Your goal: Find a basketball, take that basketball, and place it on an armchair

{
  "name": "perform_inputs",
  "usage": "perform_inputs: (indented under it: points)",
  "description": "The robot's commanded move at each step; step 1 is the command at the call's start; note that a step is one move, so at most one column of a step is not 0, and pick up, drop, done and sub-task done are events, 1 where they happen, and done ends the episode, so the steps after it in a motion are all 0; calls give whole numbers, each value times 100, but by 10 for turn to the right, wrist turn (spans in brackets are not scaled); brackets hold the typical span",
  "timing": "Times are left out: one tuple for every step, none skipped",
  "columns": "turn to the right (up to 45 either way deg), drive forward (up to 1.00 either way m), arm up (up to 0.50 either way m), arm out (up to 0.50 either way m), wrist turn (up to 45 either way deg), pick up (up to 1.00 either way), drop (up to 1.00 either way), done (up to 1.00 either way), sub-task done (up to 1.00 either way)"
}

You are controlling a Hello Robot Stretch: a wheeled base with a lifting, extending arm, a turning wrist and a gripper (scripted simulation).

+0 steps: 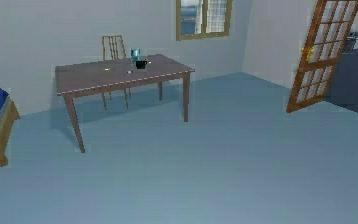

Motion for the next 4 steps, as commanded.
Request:
perform_inputs:
  points:
    - [0,0,50,0,0,0,0,0,0]
    - [0,0,38,0,0,0,0,0,0]
    - [0,0,0,0,-450,0,0,0,0]
    - [0,0,0,0,-450,0,0,0,0]
